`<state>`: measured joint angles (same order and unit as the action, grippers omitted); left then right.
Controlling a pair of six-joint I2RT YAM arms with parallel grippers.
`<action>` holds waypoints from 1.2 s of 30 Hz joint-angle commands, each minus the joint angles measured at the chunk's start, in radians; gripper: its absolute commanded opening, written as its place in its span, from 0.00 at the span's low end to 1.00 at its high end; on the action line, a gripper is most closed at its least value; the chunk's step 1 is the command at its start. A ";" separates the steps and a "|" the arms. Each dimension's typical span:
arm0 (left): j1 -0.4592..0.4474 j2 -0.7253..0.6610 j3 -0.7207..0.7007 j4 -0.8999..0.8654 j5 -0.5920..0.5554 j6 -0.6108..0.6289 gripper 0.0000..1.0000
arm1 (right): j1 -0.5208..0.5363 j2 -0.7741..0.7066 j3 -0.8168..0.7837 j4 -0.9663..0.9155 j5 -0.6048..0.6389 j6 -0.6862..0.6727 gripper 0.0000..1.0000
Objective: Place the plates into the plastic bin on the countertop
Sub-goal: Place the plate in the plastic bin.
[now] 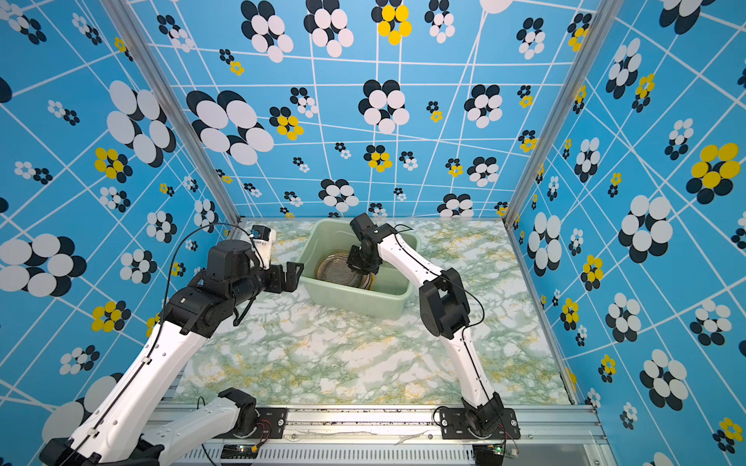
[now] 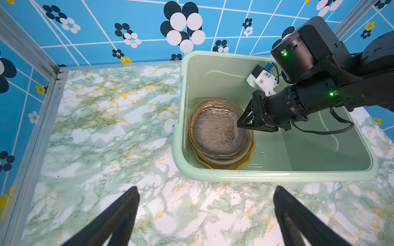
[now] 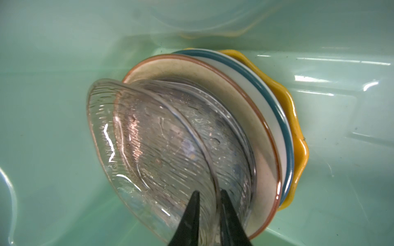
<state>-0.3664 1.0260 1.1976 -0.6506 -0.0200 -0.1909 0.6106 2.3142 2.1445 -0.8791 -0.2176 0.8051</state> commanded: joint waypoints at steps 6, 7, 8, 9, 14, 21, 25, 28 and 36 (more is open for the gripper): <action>0.011 -0.028 0.009 -0.014 -0.023 0.005 0.99 | -0.005 -0.024 0.034 -0.015 0.060 0.008 0.25; 0.012 -0.031 0.010 -0.018 -0.024 0.005 0.99 | -0.005 -0.032 0.034 -0.018 0.068 0.008 0.26; 0.012 -0.033 0.012 -0.020 -0.025 0.005 0.99 | -0.005 -0.038 0.035 -0.021 0.074 0.006 0.26; 0.012 -0.036 0.014 -0.024 -0.024 0.006 0.99 | -0.005 -0.044 0.035 -0.026 0.080 0.006 0.26; 0.012 -0.051 0.017 -0.038 -0.029 0.004 0.99 | -0.005 -0.067 0.035 -0.042 0.104 -0.004 0.28; 0.014 -0.067 0.022 -0.053 -0.037 0.002 0.99 | -0.011 -0.103 0.038 -0.059 0.126 -0.023 0.32; 0.013 -0.069 0.025 -0.060 -0.043 0.005 0.99 | -0.019 -0.127 0.055 -0.063 0.118 -0.037 0.34; 0.013 -0.073 0.030 -0.064 -0.058 0.005 0.99 | -0.023 -0.172 0.079 -0.046 0.094 -0.068 0.38; 0.077 -0.101 -0.001 -0.024 -0.197 0.006 0.99 | -0.092 -0.395 0.088 0.023 0.092 -0.296 0.52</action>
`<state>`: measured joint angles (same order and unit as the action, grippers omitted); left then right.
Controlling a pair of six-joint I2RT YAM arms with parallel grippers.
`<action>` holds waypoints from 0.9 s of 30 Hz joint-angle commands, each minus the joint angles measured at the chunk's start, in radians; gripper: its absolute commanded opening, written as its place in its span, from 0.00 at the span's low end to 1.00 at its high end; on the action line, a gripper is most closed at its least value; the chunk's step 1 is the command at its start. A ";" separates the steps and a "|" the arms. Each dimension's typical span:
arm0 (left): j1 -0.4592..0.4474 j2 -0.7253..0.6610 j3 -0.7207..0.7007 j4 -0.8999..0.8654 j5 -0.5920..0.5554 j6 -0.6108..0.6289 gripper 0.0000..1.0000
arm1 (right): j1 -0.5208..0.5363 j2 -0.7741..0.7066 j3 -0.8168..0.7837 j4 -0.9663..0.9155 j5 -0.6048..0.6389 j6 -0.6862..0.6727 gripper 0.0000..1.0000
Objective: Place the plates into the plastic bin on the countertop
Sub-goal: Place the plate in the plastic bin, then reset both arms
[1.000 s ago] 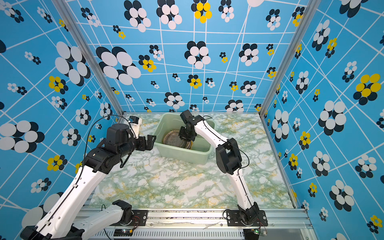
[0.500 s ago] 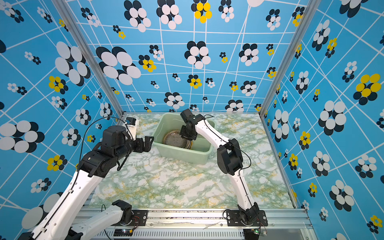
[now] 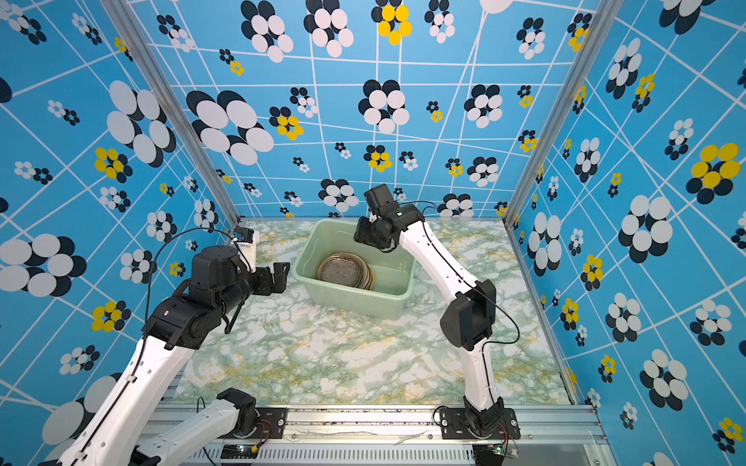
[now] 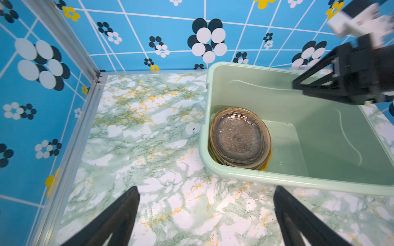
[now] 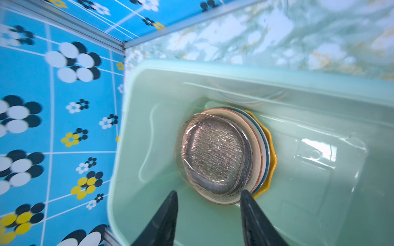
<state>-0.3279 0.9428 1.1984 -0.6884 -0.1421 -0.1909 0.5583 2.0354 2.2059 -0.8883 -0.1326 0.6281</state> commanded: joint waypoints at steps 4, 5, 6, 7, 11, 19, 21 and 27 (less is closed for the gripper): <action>0.208 -0.039 -0.092 0.108 -0.049 -0.031 0.99 | -0.136 -0.252 -0.059 0.036 0.063 -0.220 0.56; 0.254 -0.043 -0.122 0.136 -0.040 -0.051 0.99 | -0.163 -0.291 -0.098 0.047 0.075 -0.240 0.57; 0.307 -0.051 -0.165 0.174 -0.032 -0.072 0.99 | -0.196 -0.337 -0.154 0.068 0.092 -0.262 0.58; 0.350 -0.057 -0.209 0.211 -0.030 -0.089 0.99 | -0.227 -0.385 -0.227 0.098 0.113 -0.282 0.58; 0.460 -0.051 -0.390 0.352 -0.040 -0.088 0.99 | -0.338 -0.612 -0.572 0.297 0.238 -0.352 0.71; 0.501 0.097 -0.612 0.683 0.028 -0.015 0.99 | -0.541 -0.883 -1.218 0.632 0.436 -0.475 0.76; 0.503 0.154 -0.632 0.775 0.053 -0.003 0.99 | -0.567 -0.899 -1.344 0.724 0.465 -0.480 0.78; 0.505 0.345 -0.682 1.065 0.124 -0.005 0.99 | -0.583 -0.849 -1.668 1.198 0.455 -0.507 0.78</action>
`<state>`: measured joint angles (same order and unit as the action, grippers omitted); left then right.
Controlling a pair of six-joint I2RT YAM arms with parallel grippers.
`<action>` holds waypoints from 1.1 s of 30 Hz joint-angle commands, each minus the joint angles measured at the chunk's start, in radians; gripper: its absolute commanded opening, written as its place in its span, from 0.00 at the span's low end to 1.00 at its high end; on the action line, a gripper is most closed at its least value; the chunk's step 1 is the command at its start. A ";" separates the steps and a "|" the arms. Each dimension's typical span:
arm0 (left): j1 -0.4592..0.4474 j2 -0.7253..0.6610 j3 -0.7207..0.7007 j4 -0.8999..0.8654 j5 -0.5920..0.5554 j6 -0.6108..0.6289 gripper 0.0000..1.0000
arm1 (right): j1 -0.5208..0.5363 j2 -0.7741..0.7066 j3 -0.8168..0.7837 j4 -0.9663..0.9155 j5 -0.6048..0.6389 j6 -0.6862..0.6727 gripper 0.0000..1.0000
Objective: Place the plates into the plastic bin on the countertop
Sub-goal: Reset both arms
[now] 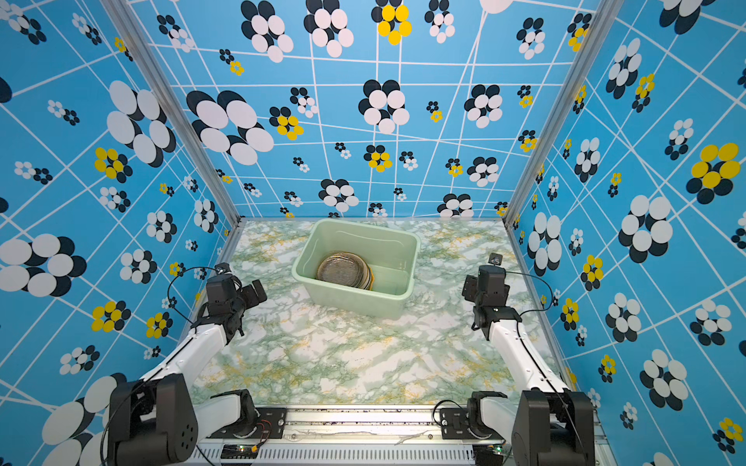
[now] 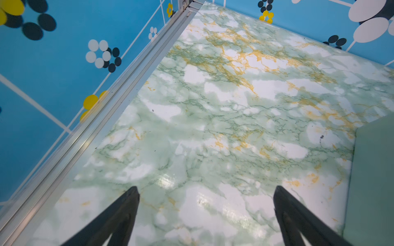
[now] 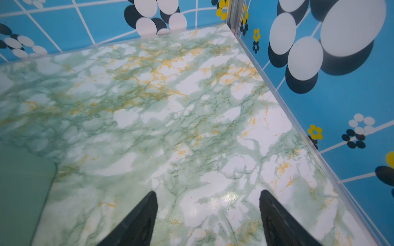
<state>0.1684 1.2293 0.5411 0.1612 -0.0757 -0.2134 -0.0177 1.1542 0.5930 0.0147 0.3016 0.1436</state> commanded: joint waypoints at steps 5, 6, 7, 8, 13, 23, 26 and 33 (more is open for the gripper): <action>0.006 0.193 -0.045 0.402 0.087 -0.008 0.99 | -0.005 0.173 -0.106 0.503 -0.071 -0.056 0.76; 0.006 0.216 -0.045 0.431 0.094 -0.018 0.99 | -0.007 0.197 -0.103 0.515 -0.083 -0.054 0.76; 0.004 0.238 -0.052 0.468 0.109 -0.018 0.99 | -0.006 0.211 -0.106 0.528 -0.104 -0.060 0.75; 0.001 0.248 -0.040 0.449 0.129 -0.006 0.99 | -0.006 0.224 -0.118 0.558 -0.144 -0.074 0.75; -0.094 0.232 -0.081 0.538 0.126 0.108 0.99 | -0.005 0.288 -0.191 0.752 -0.242 -0.092 0.76; -0.181 0.314 -0.162 0.753 0.042 0.189 0.99 | -0.001 0.382 -0.200 0.853 -0.253 -0.106 0.99; -0.181 0.317 -0.162 0.758 0.040 0.191 0.99 | 0.001 0.379 -0.199 0.851 -0.251 -0.107 0.99; -0.182 0.316 -0.163 0.759 0.038 0.192 0.99 | 0.001 0.384 -0.193 0.844 -0.251 -0.106 0.99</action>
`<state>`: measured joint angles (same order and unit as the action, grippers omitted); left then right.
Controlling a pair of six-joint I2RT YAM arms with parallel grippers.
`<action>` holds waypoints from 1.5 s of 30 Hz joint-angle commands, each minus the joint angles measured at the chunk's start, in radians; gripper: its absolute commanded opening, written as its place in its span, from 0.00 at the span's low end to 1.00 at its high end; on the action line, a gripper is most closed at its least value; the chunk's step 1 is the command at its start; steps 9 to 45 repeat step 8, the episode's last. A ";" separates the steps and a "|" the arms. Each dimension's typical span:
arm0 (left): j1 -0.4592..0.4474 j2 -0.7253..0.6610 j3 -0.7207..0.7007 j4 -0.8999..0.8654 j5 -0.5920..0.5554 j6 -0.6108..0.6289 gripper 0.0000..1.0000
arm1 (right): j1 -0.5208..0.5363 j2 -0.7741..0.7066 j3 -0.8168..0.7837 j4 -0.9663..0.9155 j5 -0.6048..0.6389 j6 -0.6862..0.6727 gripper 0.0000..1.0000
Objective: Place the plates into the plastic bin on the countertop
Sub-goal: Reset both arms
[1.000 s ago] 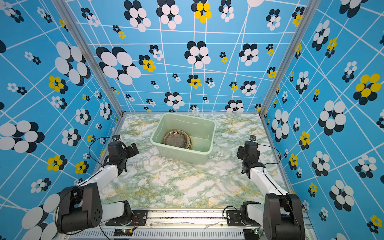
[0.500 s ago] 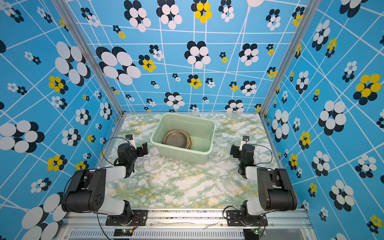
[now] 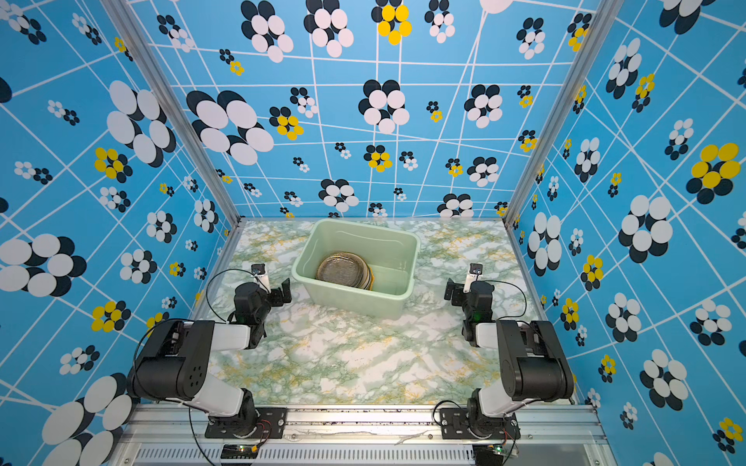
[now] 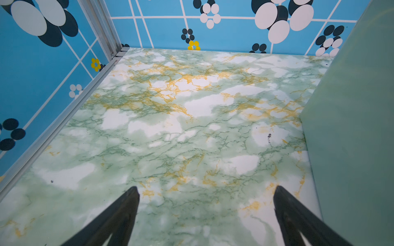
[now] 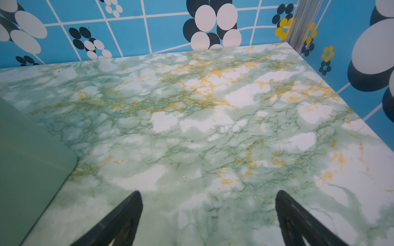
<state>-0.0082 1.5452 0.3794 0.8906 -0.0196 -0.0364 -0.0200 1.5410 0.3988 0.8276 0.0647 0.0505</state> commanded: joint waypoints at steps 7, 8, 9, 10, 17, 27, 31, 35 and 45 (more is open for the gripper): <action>-0.011 0.000 -0.002 0.029 -0.020 0.020 0.99 | 0.003 -0.002 0.001 0.030 -0.014 -0.012 0.99; -0.010 0.000 -0.001 0.030 -0.021 0.020 0.99 | 0.002 -0.004 -0.001 0.034 -0.014 -0.012 0.99; -0.010 0.000 -0.001 0.030 -0.021 0.020 0.99 | 0.002 -0.004 -0.001 0.034 -0.014 -0.012 0.99; -0.010 0.000 -0.001 0.030 -0.021 0.020 0.99 | 0.002 -0.004 -0.001 0.034 -0.014 -0.012 0.99; -0.010 0.000 -0.001 0.030 -0.021 0.020 0.99 | 0.002 -0.004 -0.001 0.034 -0.014 -0.012 0.99; -0.010 0.000 -0.001 0.030 -0.021 0.020 0.99 | 0.002 -0.004 -0.001 0.034 -0.014 -0.012 0.99; -0.010 0.000 -0.001 0.030 -0.021 0.020 0.99 | 0.002 -0.004 -0.001 0.034 -0.014 -0.012 0.99; -0.010 0.000 -0.001 0.030 -0.021 0.020 0.99 | 0.002 -0.004 -0.001 0.034 -0.014 -0.012 0.99; -0.010 0.000 -0.001 0.030 -0.021 0.020 0.99 | 0.002 -0.004 -0.001 0.034 -0.014 -0.012 0.99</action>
